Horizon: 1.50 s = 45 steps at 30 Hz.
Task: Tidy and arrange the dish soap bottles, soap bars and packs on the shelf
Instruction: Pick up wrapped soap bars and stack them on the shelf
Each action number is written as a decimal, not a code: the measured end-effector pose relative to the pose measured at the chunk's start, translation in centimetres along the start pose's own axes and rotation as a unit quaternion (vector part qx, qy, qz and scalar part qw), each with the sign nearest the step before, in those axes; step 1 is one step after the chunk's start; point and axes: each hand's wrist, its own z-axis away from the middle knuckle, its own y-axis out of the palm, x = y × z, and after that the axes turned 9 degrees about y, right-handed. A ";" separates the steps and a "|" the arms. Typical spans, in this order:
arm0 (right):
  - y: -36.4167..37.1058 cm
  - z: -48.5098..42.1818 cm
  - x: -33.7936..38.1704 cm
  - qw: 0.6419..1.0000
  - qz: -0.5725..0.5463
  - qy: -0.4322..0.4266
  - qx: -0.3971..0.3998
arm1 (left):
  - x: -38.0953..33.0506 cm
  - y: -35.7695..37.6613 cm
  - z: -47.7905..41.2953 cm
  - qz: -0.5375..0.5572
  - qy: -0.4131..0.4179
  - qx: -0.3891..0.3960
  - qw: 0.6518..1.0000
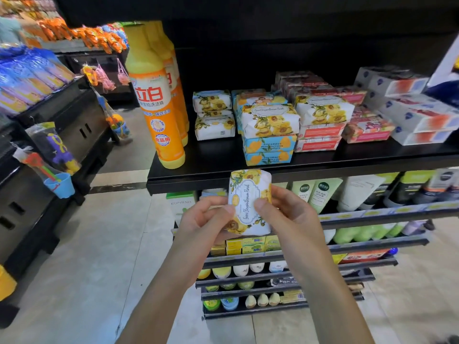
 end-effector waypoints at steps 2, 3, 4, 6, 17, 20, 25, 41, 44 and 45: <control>-0.8 0.3 -0.3 0.999 -0.018 0.011 -0.032 | 0.1 0.4 -0.6 -0.037 0.012 0.039 0.998; -1.4 0.5 -0.5 0.998 -0.031 0.016 -0.052 | 0.1 0.7 -1.0 -0.067 0.025 0.064 0.995; -2.0 0.8 -0.7 0.996 -0.045 0.022 -0.077 | 0.2 0.9 -1.4 -0.106 0.043 0.087 0.990; -3.4 1.7 -1.1 0.988 -0.076 0.032 -0.127 | 0.8 1.7 -2.5 -0.212 0.098 0.132 0.963; -12.6 11.9 -5.0 0.902 -0.150 0.024 -0.403 | 6.2 14.1 -4.6 -0.476 0.397 0.402 0.674; -15.4 15.5 -5.7 0.864 -0.179 0.014 -0.471 | 8.0 18.9 -3.0 -0.464 0.419 0.465 0.627; -20.9 21.6 -5.8 0.817 -0.210 -0.001 -0.536 | 10.6 27.6 1.4 -0.404 0.447 0.520 0.605; -43.7 27.7 -4.0 0.745 -0.278 -0.040 -0.605 | 15.8 52.8 6.8 -0.365 0.412 0.597 0.584; -49.7 26.0 -3.6 0.741 -0.288 -0.043 -0.605 | 18.0 59.0 5.0 -0.372 0.435 0.590 0.570; -51.8 25.3 -3.3 0.739 -0.292 -0.046 -0.605 | 18.7 61.2 4.4 -0.369 0.442 0.587 0.570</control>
